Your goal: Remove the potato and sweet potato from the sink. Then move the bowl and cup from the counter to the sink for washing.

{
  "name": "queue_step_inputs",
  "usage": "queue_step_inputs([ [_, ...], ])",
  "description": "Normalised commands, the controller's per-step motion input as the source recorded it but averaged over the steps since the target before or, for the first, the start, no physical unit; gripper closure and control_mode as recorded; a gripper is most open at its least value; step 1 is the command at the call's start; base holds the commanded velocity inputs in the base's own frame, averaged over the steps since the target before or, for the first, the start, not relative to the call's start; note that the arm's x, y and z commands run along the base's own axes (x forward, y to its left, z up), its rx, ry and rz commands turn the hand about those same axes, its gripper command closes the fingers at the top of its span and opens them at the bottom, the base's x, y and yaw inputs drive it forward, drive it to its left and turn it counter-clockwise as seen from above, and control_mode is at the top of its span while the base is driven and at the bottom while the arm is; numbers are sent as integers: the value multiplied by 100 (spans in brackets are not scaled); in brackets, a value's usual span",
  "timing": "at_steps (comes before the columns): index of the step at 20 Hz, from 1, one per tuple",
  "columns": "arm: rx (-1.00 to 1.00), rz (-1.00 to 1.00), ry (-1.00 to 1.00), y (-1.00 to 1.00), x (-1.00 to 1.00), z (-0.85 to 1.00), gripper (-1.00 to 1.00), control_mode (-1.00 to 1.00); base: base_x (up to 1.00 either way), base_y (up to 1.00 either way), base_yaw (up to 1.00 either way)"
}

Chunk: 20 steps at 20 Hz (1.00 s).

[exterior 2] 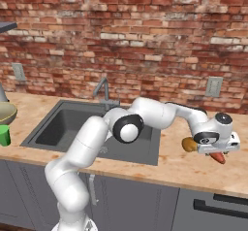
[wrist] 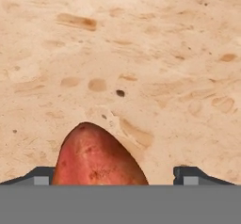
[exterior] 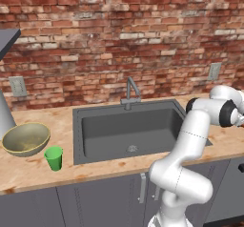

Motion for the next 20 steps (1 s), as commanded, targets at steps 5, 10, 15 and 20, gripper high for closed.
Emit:
queue_step_inputs([
  [5,0,-4,0,0,-4,-8,-100,-100,0,0,0],
  [10,0,-1,0,2,-6,11,-100,-100,0,0,0],
  [15,0,0,0,8,-10,31,-100,-100,0,0,0],
  [20,0,0,0,13,-12,40,-100,-100,0,0,0],
])
